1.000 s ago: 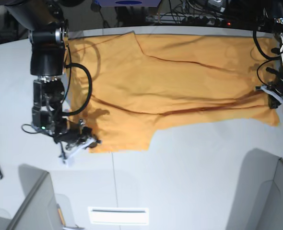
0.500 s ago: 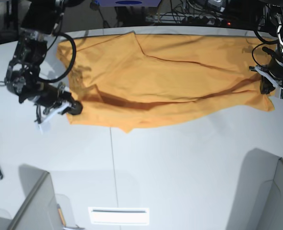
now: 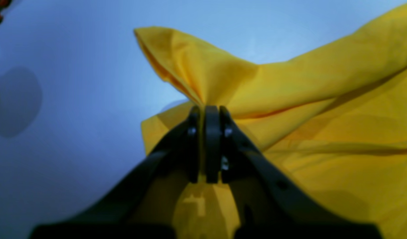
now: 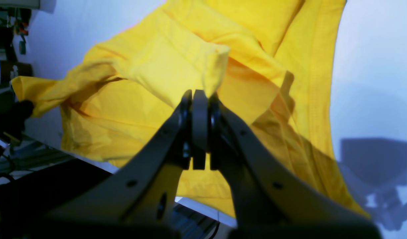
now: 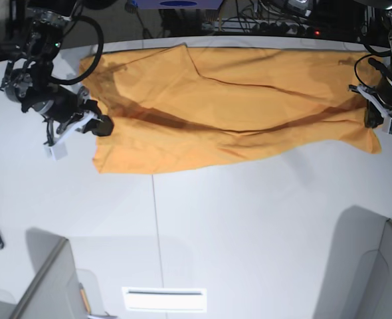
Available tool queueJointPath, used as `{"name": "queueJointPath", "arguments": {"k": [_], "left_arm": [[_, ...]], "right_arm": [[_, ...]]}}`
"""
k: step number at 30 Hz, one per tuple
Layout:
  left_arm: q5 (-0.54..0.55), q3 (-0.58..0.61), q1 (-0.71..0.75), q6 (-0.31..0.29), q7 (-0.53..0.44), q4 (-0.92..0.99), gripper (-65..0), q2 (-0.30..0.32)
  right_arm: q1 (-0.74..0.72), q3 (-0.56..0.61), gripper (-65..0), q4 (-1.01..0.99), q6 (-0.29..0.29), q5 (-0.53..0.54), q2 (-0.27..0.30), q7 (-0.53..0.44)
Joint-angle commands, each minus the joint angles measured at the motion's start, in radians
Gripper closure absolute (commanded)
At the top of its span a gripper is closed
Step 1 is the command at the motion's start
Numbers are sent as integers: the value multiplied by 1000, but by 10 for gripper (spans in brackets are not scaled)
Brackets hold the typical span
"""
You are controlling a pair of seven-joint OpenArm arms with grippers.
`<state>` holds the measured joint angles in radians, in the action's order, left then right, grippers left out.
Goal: Fold the T-shirt properly
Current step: 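Pull the folded hem toward the shoulder edge with both grippers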
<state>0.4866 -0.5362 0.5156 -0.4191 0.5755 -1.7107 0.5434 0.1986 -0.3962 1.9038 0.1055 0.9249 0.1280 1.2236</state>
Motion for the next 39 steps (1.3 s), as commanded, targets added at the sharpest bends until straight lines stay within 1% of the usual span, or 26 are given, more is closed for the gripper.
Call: {"name": "queueJointPath", "arguments": {"k": [1, 4, 8, 11, 15, 16, 18, 20, 25, 28, 30, 32, 34, 36, 39], "left_arm": [[2, -12, 1, 6, -19, -10, 0, 24], [8, -29, 1, 6, -18, -9, 0, 42], [8, -31, -7, 6, -18, -9, 0, 57], [8, -29, -7, 6, -18, 7, 0, 62], [2, -29, 1, 4, -18, 21, 0, 62], [2, -29, 2, 4, -18, 21, 0, 62], [5, -29, 21, 4, -18, 19, 0, 62], [8, -29, 36, 4, -18, 13, 0, 62], [1, -25, 38, 4, -18, 18, 0, 62], [1, -29, 67, 4, -18, 10, 0, 62], [1, -29, 76, 4, -18, 8, 0, 62], [-1, -26, 79, 4, -18, 10, 0, 62], [-1, -25, 82, 4, -18, 10, 0, 60], [-1, -26, 104, 4, -18, 14, 0, 60], [-1, -23, 110, 4, -18, 10, 0, 60]], "right_arm": [[-15, -27, 0, 20, 7, 16, 11, -17], [-37, -54, 0, 20, 7, 16, 11, -15], [-46, -59, 0, 20, 7, 18, 11, 12], [-46, -56, 0, 20, 7, 21, 8, 12], [-27, -62, 0, 20, 7, 116, 12, 12], [-27, -80, 0, 20, 7, 147, 15, 12], [-26, -102, 0, 20, 4, 191, 34, 29], [-18, -111, 0, 20, 4, 219, 34, 48], [66, -111, 0, 32, 6, 303, 35, 40], [108, -112, 0, 86, 6, 299, 37, 40], [123, -112, 0, 87, 6, 296, 40, 40], [127, -100, 0, 87, 6, 250, 48, 40], [131, -71, 0, 86, 7, 181, 45, 40], [135, -43, 0, 86, 7, 141, 43, 38], [135, 19, 0, 75, 7, 92, 43, 0]]}}
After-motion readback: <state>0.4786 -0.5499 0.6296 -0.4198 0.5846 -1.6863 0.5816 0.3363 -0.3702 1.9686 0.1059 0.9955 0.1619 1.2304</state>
